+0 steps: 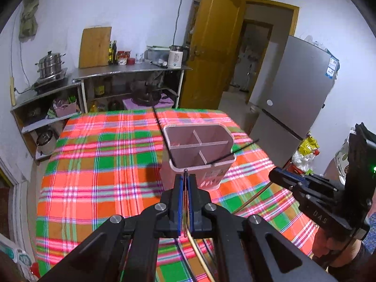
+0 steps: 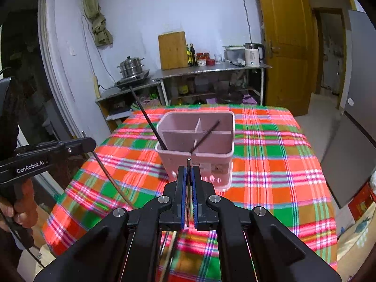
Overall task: Organize utensils
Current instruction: 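Carry both held chopsticks up and lower them into the pink basket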
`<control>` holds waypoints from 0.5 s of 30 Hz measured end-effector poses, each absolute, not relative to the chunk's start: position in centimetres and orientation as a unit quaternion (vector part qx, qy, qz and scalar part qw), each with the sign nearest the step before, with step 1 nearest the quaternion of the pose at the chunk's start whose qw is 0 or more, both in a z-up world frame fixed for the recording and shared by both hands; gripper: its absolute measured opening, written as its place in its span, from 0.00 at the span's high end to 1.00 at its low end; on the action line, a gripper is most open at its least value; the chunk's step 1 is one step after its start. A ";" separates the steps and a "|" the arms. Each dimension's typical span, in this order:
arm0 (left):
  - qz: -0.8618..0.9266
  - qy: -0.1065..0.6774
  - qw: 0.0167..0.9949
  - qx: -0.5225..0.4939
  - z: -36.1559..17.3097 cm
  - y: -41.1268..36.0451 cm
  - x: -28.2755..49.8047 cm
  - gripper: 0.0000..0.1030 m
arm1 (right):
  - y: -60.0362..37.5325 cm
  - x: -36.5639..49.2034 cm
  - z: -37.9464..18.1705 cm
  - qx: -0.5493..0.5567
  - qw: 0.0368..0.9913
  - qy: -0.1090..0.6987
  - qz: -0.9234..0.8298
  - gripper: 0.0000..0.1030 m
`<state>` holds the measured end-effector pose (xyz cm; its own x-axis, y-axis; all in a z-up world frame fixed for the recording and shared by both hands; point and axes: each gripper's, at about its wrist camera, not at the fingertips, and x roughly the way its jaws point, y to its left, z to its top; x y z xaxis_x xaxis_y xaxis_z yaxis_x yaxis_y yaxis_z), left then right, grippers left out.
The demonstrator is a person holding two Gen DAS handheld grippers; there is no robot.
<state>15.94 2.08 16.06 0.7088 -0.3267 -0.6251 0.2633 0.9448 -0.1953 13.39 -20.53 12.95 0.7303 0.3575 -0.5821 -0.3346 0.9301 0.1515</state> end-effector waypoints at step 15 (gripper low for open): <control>-0.152 0.290 0.943 -0.062 23.6 1.4 22.5 0.97 | -18.9 17.4 19.8 0.033 0.950 0.244 0.193 0.96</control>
